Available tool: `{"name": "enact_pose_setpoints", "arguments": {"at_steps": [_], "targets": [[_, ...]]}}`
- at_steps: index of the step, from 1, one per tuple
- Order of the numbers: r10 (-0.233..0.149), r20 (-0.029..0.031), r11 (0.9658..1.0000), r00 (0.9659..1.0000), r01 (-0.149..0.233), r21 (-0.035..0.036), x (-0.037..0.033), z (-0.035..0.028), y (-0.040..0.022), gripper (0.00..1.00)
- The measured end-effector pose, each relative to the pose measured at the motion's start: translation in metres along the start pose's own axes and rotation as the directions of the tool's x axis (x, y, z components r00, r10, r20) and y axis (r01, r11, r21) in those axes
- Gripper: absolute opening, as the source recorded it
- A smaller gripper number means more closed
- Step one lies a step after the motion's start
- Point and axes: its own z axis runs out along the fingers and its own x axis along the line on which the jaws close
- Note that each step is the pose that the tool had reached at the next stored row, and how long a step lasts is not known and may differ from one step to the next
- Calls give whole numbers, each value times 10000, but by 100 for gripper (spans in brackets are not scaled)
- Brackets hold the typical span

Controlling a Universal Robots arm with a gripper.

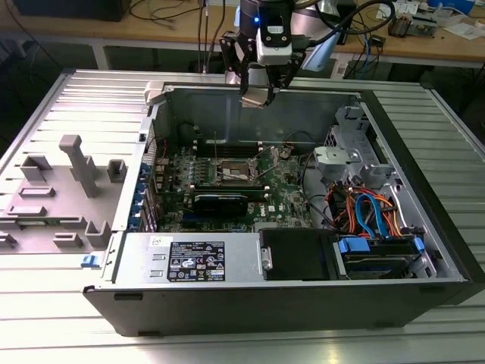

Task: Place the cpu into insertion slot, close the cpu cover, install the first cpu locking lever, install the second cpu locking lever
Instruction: 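Place the cpu into insertion slot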

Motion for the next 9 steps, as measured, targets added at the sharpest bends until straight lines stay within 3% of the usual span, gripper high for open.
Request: {"name": "enact_pose_setpoints", "arguments": {"at_steps": [9], "targets": [[30, 3, 10000, 10000, -30, -1, 0, 0, 0, 54]]}}
